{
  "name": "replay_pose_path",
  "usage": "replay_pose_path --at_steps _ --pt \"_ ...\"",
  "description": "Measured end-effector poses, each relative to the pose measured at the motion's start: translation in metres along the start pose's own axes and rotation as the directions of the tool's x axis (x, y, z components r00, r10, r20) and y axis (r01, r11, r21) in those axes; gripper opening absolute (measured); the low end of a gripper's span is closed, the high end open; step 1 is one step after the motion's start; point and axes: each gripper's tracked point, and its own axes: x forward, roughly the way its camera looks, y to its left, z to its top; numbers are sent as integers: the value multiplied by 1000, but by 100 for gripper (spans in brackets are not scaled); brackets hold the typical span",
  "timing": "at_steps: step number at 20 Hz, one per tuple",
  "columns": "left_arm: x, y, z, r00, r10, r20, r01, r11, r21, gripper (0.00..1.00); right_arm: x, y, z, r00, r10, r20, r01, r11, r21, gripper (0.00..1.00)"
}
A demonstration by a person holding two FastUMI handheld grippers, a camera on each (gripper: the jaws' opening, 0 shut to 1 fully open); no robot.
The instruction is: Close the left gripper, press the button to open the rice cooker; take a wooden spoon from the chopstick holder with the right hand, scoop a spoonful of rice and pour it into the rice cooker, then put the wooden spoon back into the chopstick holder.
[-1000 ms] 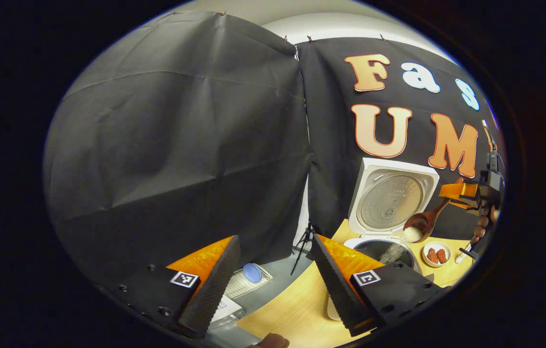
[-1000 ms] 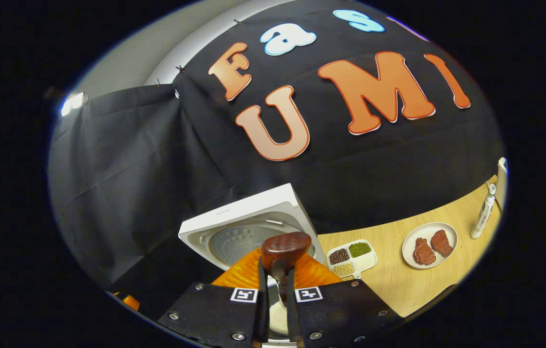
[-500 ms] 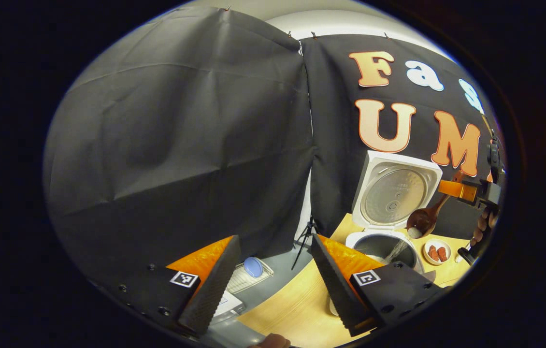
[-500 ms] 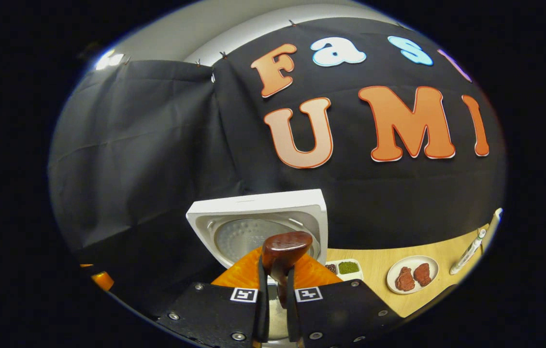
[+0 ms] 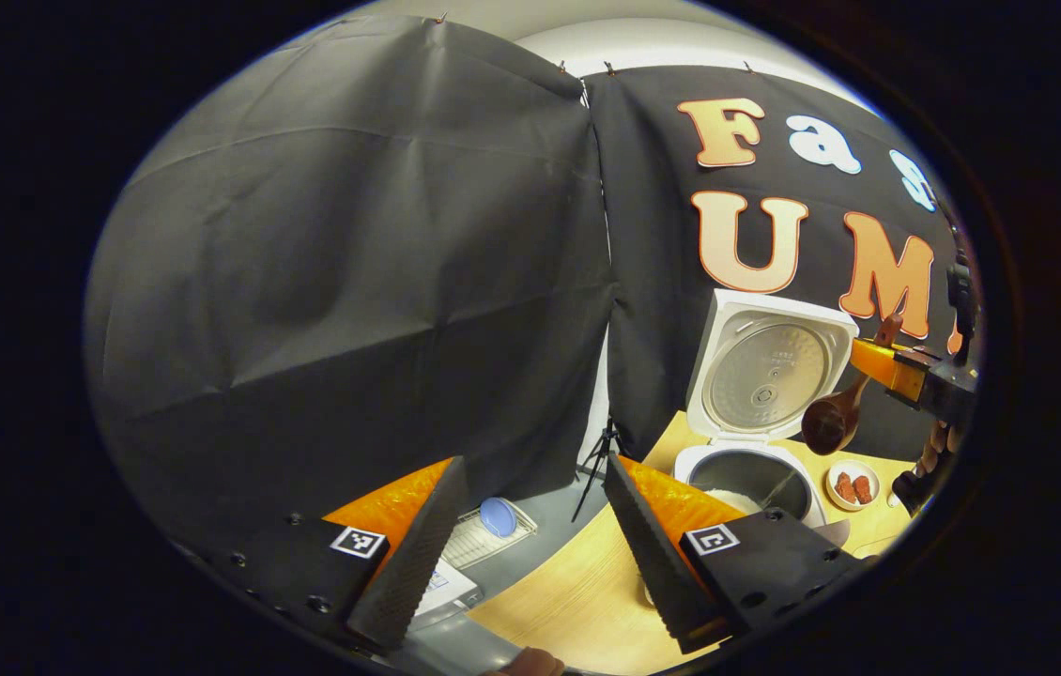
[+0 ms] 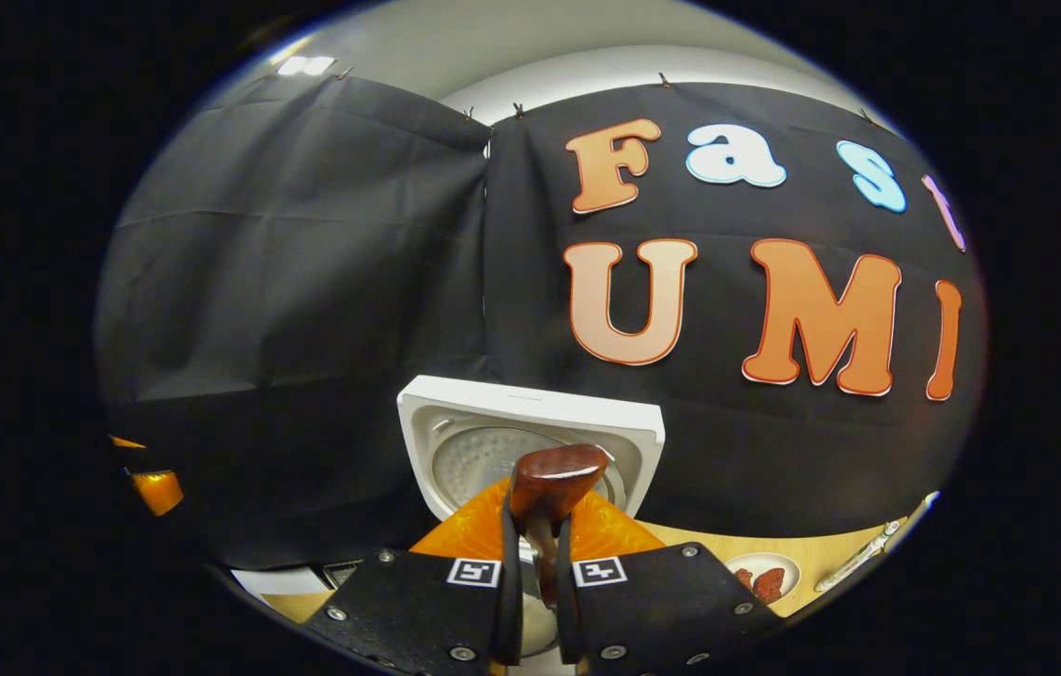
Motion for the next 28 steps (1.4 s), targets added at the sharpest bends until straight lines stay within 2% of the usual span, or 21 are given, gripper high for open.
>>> replay_pose_path --at_steps 5,11,12,14,16,17,18,21,22,23,24,28 --pt "-15 -11 -1 1000 7 9 -7 1000 13 97 -15 -17 5 1000 14 -1 -13 990 137 14" --pt "-40 -56 1 999 -36 12 36 999 26 97 -63 -82 5 1000 -14 -24 20 956 291 14" --pt "-42 -67 2 999 -45 12 45 999 28 100 -74 -98 2 999 -32 -29 39 953 299 14" --pt "-46 -92 6 997 -72 15 72 997 26 96 -99 -128 -3 997 -65 -38 74 949 305 14" --pt "-50 -119 10 995 -101 21 101 995 27 100 -124 -160 -10 993 -108 -53 119 944 307 14" --pt "-53 -131 9 993 -117 21 116 993 35 96 -137 -176 -14 990 -133 -55 144 940 310 14" --pt "-55 -143 7 991 -132 20 131 990 50 100 -148 -192 -19 986 -158 -59 168 936 310 14" --pt "-66 -190 7 981 -196 19 193 977 94 100 -180 -233 -36 970 -225 -87 241 919 311 14" --pt "-70 -204 7 976 -217 19 214 971 104 96 -190 -245 -41 965 -245 -91 262 912 317 14" --pt "-74 -217 8 970 -241 19 237 965 113 100 -201 -257 -47 958 -269 -99 287 902 324 14" --pt "-78 -230 8 966 -260 18 256 959 123 96 -212 -270 -56 950 -293 -110 313 892 327 14" --pt "-89 -264 5 950 -313 14 307 938 163 100 -257 -317 -91 907 -383 -173 420 842 338 14"
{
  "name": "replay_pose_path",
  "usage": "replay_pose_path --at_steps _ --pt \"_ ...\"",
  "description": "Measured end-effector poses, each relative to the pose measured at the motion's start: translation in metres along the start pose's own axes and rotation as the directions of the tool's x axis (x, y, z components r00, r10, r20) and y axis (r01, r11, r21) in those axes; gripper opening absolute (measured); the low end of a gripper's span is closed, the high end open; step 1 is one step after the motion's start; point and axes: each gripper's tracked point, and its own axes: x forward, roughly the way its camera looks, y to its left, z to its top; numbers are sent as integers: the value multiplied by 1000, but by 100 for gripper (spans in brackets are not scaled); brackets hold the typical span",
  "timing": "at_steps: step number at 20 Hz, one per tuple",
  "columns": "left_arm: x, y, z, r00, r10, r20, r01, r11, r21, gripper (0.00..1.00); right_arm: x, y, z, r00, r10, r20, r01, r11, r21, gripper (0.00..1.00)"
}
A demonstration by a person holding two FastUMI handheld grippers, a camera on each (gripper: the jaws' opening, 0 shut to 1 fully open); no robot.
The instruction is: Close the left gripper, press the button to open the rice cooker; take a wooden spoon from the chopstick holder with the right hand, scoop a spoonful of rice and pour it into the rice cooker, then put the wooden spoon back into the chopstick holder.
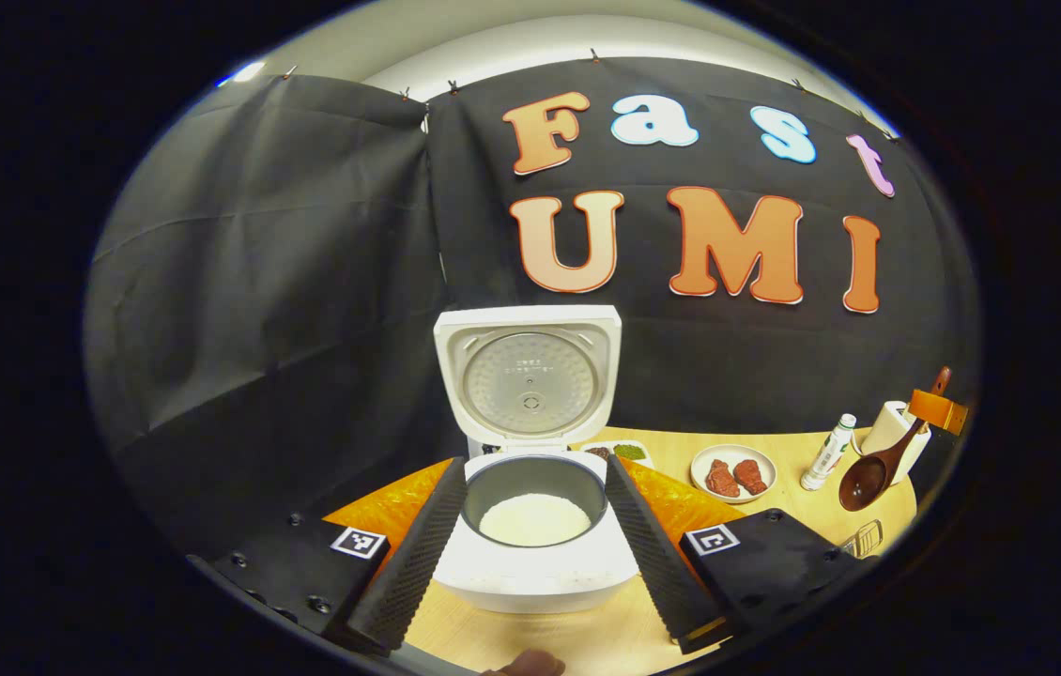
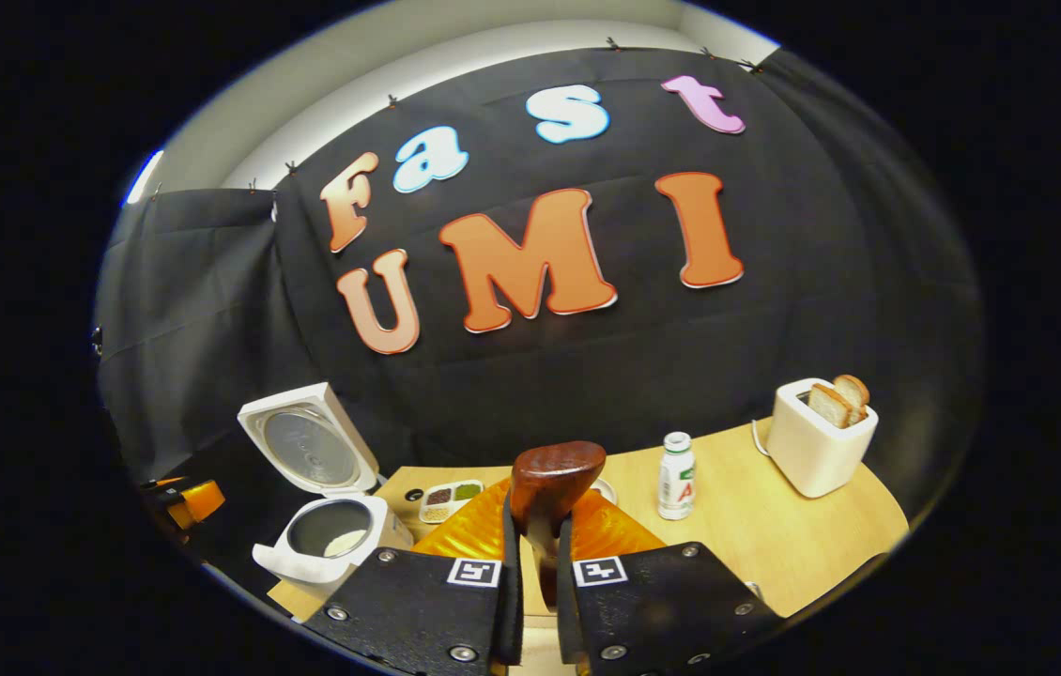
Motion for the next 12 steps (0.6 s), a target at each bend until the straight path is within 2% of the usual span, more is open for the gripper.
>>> replay_pose_path --at_steps 3,4,5,6,8,10,11,12 --pt "0 -19 3 1000 -25 -2 25 1000 16 100 -13 -49 -11 996 -84 -19 85 996 33 14" --pt "-1 -24 2 1000 -30 -4 30 999 19 97 -15 -64 -17 994 -107 -30 109 993 43 14" --pt "-2 -29 3 999 -33 -3 33 999 20 100 -21 -77 -21 991 -129 -40 131 990 56 14" --pt "-5 -34 2 999 -36 -5 36 999 20 96 -24 -88 -26 989 -142 -49 145 987 66 14" --pt "-6 -43 2 999 -42 -9 42 999 19 100 -32 -112 -38 982 -173 -74 179 981 77 14" --pt "-9 -51 1 999 -50 -16 50 999 15 100 -37 -131 -47 976 -203 -81 210 974 89 14" --pt "-11 -53 1 999 -47 -18 47 999 12 96 -38 -134 -50 975 -207 -85 216 971 105 14" --pt "-11 -55 0 999 -45 -20 45 999 10 98 -37 -138 -53 975 -205 -88 214 969 121 14"
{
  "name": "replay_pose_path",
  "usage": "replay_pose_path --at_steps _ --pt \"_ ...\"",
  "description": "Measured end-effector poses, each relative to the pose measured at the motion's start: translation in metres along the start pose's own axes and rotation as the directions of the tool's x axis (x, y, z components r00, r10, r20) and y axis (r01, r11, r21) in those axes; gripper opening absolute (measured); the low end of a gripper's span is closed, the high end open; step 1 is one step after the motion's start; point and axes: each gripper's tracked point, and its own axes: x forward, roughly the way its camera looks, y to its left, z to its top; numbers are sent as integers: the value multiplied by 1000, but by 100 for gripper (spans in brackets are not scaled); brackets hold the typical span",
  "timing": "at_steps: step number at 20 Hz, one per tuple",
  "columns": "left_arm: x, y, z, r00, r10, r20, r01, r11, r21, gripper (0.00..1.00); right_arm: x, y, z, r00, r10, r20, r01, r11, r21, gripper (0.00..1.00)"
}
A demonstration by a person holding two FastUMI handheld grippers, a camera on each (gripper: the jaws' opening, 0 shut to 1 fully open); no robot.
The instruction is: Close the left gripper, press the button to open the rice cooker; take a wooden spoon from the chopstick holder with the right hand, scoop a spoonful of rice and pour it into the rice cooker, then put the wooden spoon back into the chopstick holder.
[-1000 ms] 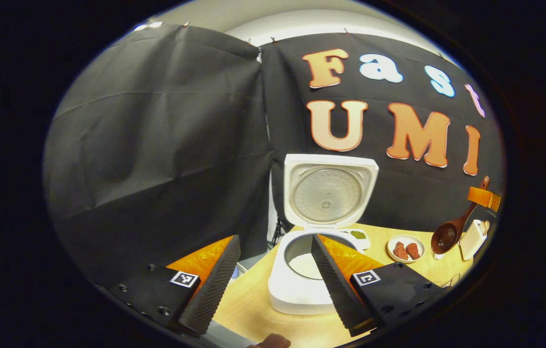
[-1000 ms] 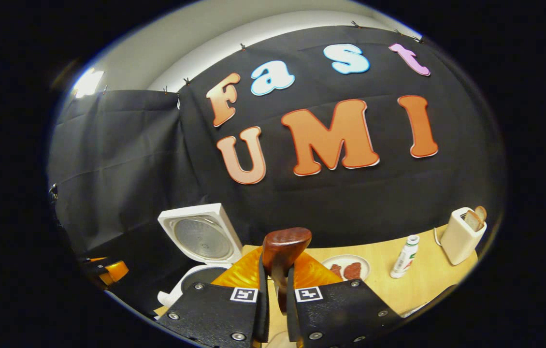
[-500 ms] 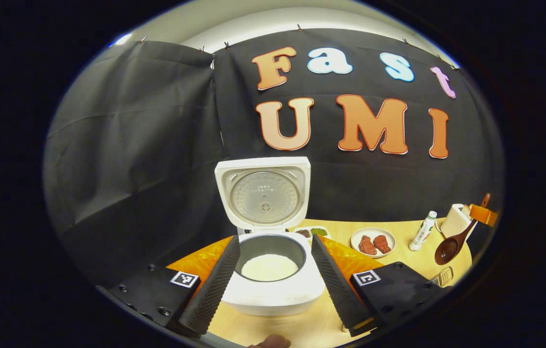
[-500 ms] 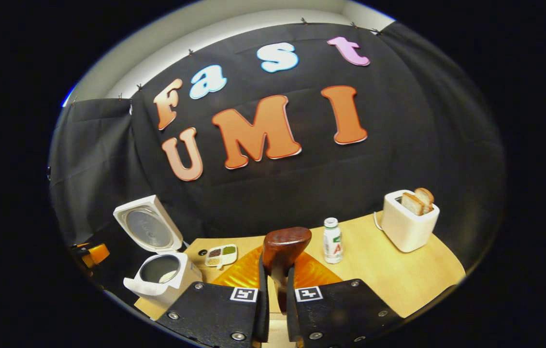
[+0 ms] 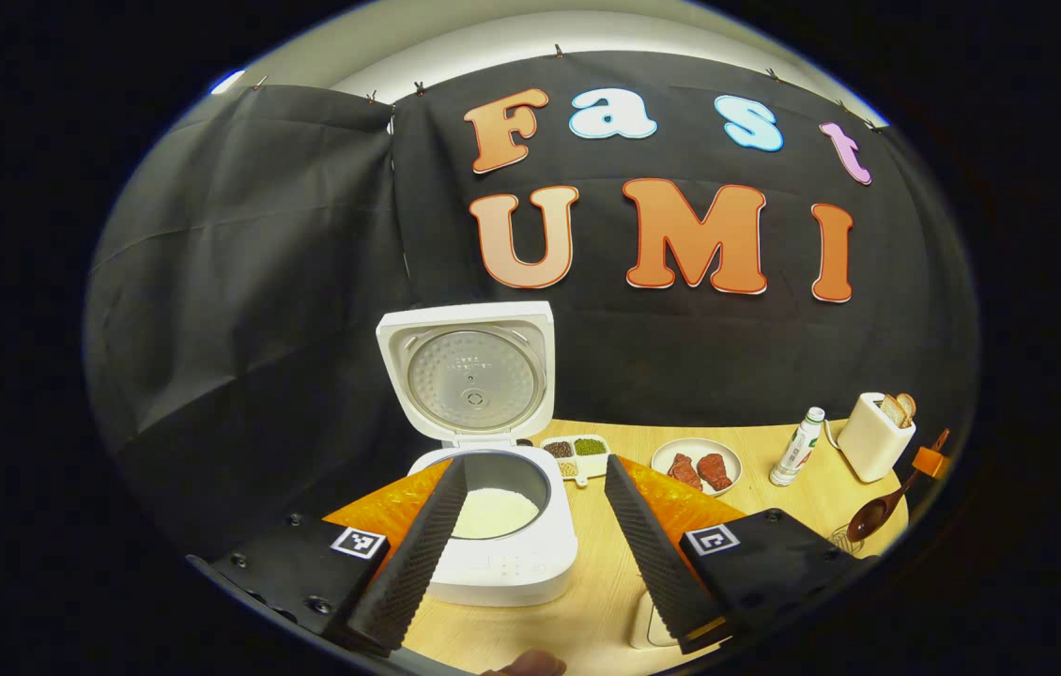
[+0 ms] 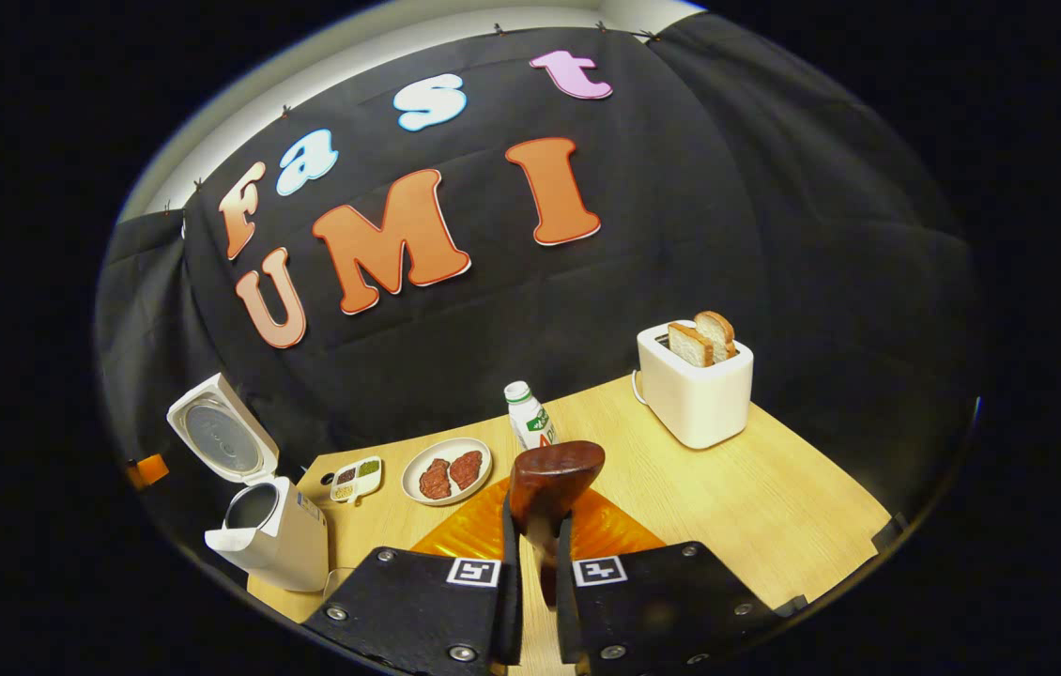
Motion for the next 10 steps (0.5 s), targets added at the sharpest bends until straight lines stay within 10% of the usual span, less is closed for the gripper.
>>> replay_pose_path --at_steps 10 --pt "-13 1 8 998 60 6 -59 998 -21 100 28 -30 -57 995 50 -87 -44 997 69 16"
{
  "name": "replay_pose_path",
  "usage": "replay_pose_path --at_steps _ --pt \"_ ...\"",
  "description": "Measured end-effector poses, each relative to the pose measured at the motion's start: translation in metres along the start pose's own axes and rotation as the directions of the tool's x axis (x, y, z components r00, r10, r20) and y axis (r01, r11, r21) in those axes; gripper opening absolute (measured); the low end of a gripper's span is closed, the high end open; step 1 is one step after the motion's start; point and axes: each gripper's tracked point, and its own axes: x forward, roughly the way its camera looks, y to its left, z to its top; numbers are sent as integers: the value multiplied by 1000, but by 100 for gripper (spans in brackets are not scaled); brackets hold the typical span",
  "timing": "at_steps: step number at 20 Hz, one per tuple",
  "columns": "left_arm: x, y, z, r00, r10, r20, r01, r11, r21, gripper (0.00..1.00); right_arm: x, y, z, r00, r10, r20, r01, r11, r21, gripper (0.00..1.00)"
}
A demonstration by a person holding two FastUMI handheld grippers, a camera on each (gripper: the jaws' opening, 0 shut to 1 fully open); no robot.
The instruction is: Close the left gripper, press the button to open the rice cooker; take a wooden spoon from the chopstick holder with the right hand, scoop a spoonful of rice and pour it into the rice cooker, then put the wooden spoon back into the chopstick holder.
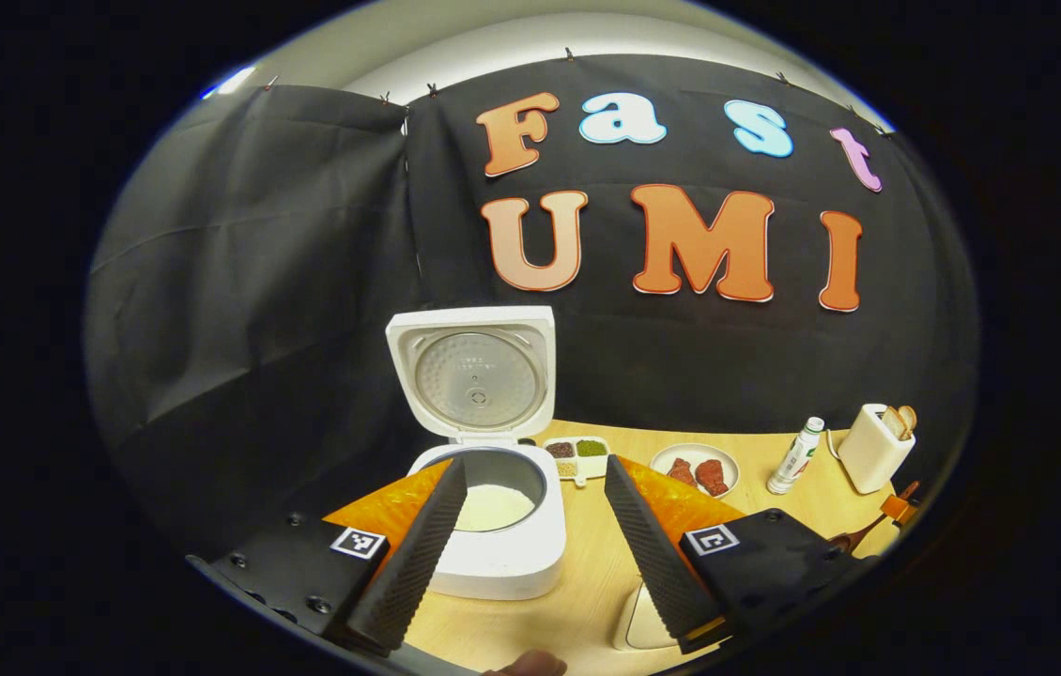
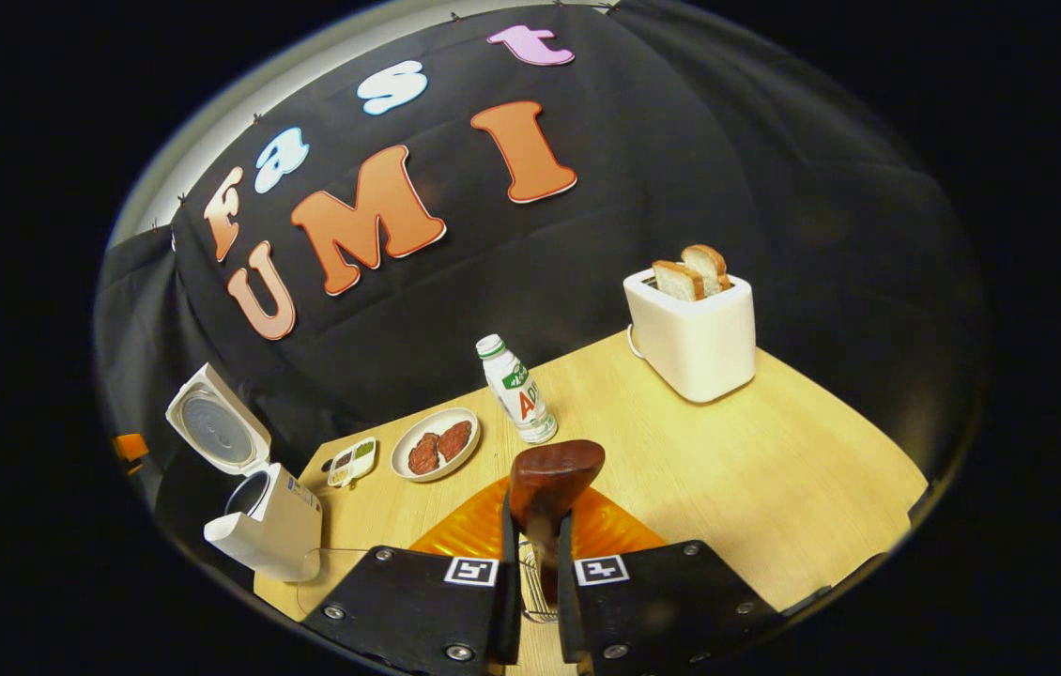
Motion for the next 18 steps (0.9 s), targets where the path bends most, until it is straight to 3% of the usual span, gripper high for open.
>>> replay_pose_path --at_steps 5,9,10,13,17,18 --pt "4 4 18 999 27 29 -28 999 17 96 11 -3 -20 999 33 -32 -33 999 24 19" --pt "15 17 39 997 42 66 -43 999 6 100 16 -7 -20 999 28 -29 -26 997 74 22" --pt "18 19 46 996 40 77 -40 999 5 96 14 -6 -23 999 28 -36 -25 997 74 24" --pt "30 31 66 992 44 115 -45 999 11 100 12 -9 -25 998 2 -60 1 998 55 27" --pt "54 44 106 984 37 176 -40 999 14 98 3 -22 -34 990 -83 -110 85 996 11 39" --pt "63 47 117 982 34 188 -37 999 14 96 0 -24 -32 990 -95 -103 96 995 1 48"
